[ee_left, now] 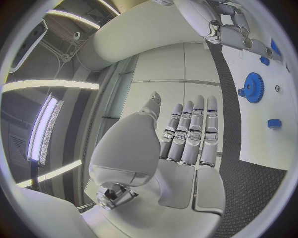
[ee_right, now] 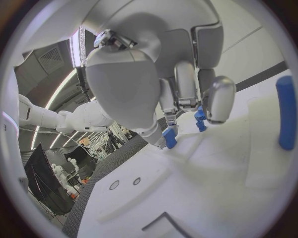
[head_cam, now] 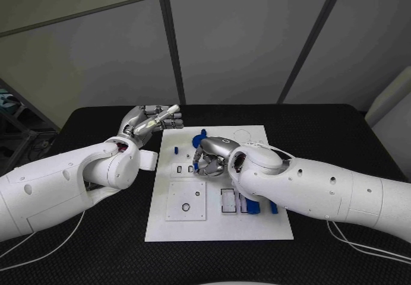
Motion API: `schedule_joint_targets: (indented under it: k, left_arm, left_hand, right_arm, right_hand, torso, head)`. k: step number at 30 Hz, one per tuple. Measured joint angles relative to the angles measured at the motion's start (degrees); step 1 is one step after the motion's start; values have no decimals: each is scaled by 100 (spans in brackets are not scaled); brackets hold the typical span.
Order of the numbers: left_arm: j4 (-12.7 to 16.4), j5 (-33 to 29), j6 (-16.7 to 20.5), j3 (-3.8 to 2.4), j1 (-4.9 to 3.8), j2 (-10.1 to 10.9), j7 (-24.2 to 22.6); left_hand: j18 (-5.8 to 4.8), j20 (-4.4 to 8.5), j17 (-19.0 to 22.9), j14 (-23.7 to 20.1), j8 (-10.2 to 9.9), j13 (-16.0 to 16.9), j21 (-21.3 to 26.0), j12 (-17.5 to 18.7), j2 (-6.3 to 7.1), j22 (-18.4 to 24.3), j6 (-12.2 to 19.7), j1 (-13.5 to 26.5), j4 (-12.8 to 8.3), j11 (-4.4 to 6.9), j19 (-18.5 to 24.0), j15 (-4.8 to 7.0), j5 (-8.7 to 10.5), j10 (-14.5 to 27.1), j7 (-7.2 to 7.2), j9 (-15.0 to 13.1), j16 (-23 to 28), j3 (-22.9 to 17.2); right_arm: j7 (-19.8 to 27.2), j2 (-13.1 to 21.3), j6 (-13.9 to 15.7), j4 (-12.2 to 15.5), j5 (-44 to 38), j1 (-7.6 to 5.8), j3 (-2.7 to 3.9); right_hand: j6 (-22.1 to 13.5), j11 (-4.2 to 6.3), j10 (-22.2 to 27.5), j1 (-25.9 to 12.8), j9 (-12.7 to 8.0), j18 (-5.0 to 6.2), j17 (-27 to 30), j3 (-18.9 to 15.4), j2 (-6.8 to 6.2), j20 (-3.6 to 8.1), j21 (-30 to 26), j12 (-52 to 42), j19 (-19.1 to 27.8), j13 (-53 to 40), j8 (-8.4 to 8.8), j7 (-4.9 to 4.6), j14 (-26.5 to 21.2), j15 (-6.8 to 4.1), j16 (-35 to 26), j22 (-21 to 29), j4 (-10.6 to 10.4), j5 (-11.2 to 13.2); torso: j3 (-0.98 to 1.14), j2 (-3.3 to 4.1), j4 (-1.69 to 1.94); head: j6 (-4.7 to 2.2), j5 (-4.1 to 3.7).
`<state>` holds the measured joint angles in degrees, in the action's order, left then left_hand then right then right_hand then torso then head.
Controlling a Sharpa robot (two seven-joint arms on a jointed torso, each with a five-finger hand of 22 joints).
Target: Assemble the parts on the task board
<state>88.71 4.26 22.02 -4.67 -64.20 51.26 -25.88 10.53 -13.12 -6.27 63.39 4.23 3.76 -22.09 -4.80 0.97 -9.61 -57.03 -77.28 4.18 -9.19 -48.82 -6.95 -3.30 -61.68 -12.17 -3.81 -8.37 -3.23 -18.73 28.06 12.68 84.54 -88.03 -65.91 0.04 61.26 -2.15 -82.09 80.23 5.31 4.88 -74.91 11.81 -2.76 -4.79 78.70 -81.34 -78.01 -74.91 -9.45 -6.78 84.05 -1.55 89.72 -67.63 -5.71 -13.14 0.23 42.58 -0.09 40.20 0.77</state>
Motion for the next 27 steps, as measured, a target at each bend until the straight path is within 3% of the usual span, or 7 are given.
schedule_joint_targets:
  k: [18,27]
  left_arm:
    - [-10,0,-5,0,0,-4,0]
    - [-17,0,-6,0,0,-6,0]
  left_hand:
    - [0,0,1,0,1,0,0,0,0,4,0,0,0,-2,0,0,0,2,0,0,0,0]
    - [0,0,-2,0,2,0,0,0,0,4,-15,0,16,-22,0,0,0,-17,-15,0,-1,16]
  right_arm:
    - [14,-68,18,-134,-191,-2,12]
    - [20,-71,-14,-151,-236,-4,15]
  right_hand:
    - [-19,-21,90,-30,0,0,0,-7,-30,0,0,84,0,0,22,14,0,0,0,28,-6,1]
    - [-96,-53,177,-85,-23,0,1,-8,-84,0,0,160,0,0,22,-56,0,0,0,55,-6,0]
  torso:
    - [4,0,-9]
    - [4,1,-9]
  head:
    - [20,25]
    - [35,26]
